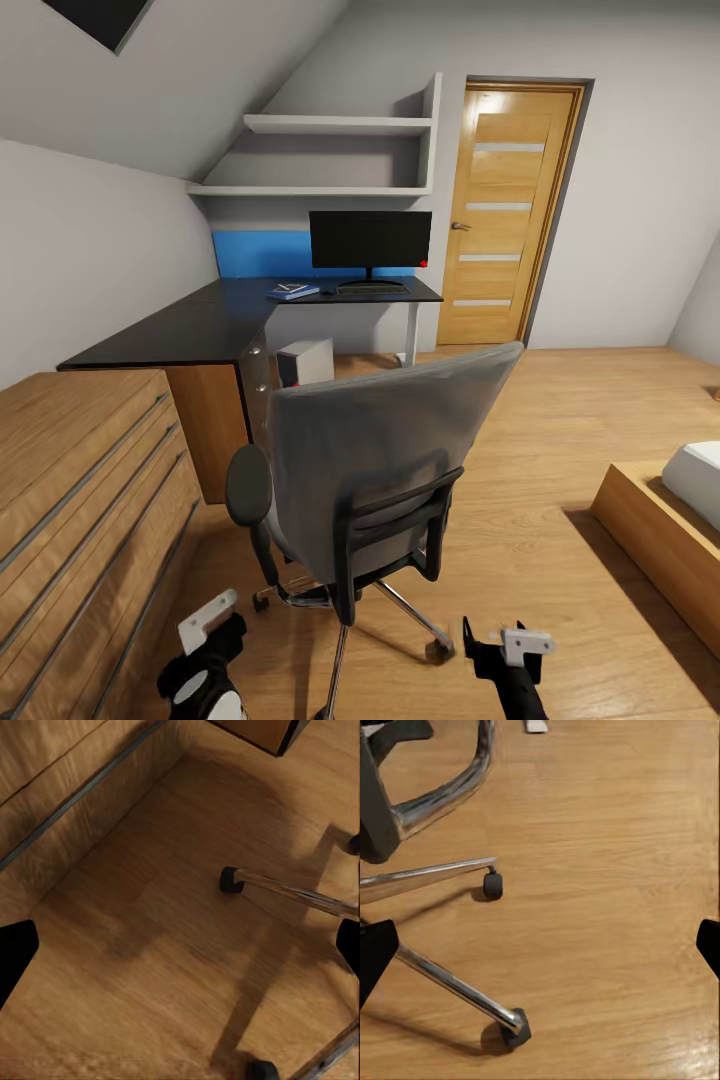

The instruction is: In the bedroom, organize the workspace by keeping the computer under the desk, ensuring the monitor is on the desk, placing the keyboard on the desk next to the monitor, placing the mouse on the desk next to the keyboard, moving the folder from the swivel chair onto the desk next to the mouse, stacking the notebook on top of the folder with the pen on top of the notebook, and positioning the swivel chair next to the desk.

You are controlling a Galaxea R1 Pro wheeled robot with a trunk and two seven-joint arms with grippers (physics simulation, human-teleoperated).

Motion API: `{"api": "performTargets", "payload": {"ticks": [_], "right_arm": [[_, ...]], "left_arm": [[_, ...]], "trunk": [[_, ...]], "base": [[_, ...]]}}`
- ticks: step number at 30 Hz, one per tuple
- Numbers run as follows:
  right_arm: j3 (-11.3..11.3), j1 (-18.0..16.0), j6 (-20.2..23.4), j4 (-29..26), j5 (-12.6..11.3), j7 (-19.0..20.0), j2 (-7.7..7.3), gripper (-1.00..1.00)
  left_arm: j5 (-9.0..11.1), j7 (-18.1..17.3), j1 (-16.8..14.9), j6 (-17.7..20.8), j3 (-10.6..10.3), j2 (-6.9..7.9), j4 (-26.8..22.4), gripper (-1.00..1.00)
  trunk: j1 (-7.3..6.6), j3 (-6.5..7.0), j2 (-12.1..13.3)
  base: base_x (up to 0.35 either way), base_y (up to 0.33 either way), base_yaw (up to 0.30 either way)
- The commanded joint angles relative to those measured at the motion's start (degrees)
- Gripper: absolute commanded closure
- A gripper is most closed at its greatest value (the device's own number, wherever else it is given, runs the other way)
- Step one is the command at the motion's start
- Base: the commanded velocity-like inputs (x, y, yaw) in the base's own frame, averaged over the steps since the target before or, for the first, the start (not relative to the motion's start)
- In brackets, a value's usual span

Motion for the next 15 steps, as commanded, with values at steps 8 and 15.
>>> {"api": "performTargets", "payload": {"ticks": [8,15], "right_arm": [[-3.9,-3.1,1.6,-1.8,-0.8,-0.4,-2.6,-1.0],[-14.5,-14.1,17.6,-1.5,-1.1,-0.1,-4.31,-1.0]], "left_arm": [[0.7,-0.1,-1.0,9.4,6.4,-0.12,-3.5,-1.0],[2.1,-1.1,-7.0,11.4,10.1,-0.35,-4.3,-1.0]], "trunk": [[-0.01,-0.06,0.0],[-0.01,-0.06,0.0]], "base": [[0.0,0.0,0.0],[0.0,0.0,0.0]]}}
